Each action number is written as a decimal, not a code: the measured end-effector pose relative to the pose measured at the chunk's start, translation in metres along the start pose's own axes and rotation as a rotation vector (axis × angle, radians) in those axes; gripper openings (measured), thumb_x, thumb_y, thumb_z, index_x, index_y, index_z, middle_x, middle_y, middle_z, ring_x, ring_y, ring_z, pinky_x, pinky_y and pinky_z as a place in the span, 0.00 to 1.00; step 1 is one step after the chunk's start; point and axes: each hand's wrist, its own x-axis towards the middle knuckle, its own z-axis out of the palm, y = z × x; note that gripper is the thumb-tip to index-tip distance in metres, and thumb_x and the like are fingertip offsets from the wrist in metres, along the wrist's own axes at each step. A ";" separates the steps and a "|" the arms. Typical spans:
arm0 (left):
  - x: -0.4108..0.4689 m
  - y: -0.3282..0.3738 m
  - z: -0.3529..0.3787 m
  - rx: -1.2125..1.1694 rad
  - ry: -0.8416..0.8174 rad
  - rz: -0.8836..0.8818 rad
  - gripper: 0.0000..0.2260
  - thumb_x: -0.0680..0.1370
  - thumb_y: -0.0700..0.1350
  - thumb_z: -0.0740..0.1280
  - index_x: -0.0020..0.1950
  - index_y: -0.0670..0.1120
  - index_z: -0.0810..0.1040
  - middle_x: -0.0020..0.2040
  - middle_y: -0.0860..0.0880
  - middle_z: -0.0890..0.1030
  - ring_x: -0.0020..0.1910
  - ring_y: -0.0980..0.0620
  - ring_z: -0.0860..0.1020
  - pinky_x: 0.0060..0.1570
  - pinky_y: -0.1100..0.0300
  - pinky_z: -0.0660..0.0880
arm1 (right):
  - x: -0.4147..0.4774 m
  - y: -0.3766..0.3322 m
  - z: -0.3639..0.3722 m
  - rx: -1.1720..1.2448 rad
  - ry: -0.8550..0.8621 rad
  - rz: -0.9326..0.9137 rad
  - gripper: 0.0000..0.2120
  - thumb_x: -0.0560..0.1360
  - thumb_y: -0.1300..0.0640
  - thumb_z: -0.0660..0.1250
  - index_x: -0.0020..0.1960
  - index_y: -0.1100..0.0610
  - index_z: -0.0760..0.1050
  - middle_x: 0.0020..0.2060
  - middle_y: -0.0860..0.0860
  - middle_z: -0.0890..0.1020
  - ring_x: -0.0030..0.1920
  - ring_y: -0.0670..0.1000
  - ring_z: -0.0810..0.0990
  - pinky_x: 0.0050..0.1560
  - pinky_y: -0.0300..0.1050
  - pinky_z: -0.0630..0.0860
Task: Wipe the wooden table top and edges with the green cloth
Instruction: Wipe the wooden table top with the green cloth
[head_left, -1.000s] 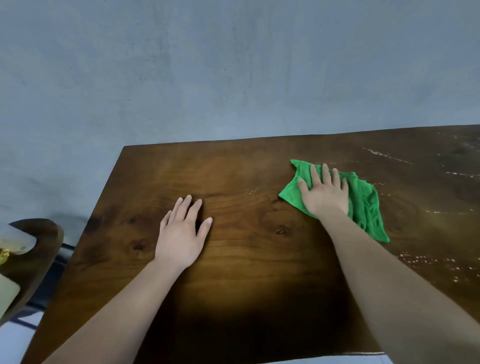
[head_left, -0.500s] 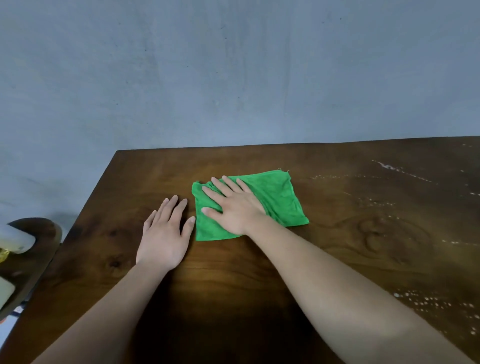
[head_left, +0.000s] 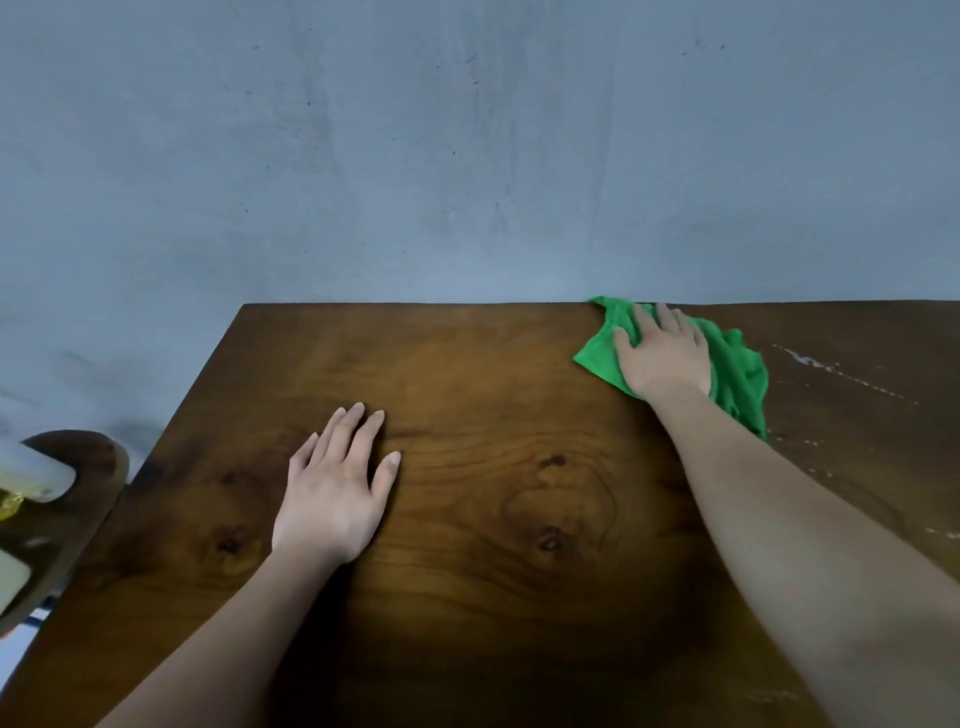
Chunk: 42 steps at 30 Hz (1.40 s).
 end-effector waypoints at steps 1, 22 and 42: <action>0.000 0.000 0.000 -0.002 0.002 0.002 0.35 0.85 0.71 0.38 0.89 0.59 0.54 0.90 0.56 0.52 0.89 0.55 0.46 0.87 0.48 0.46 | -0.001 -0.009 0.004 -0.014 0.001 0.078 0.34 0.88 0.35 0.46 0.91 0.48 0.56 0.91 0.54 0.55 0.90 0.58 0.51 0.89 0.61 0.47; -0.001 0.000 -0.002 0.008 0.036 0.021 0.34 0.86 0.70 0.40 0.87 0.57 0.60 0.89 0.54 0.59 0.89 0.54 0.50 0.87 0.45 0.51 | -0.057 -0.260 0.044 -0.105 -0.287 -0.798 0.35 0.88 0.29 0.43 0.91 0.40 0.48 0.91 0.46 0.47 0.91 0.51 0.43 0.89 0.59 0.39; -0.003 0.004 -0.007 0.023 0.024 0.006 0.34 0.86 0.70 0.41 0.88 0.57 0.58 0.89 0.53 0.57 0.89 0.51 0.51 0.86 0.44 0.52 | -0.132 -0.036 0.006 -0.075 -0.111 -0.036 0.37 0.87 0.31 0.35 0.92 0.47 0.41 0.91 0.52 0.43 0.91 0.59 0.41 0.89 0.64 0.43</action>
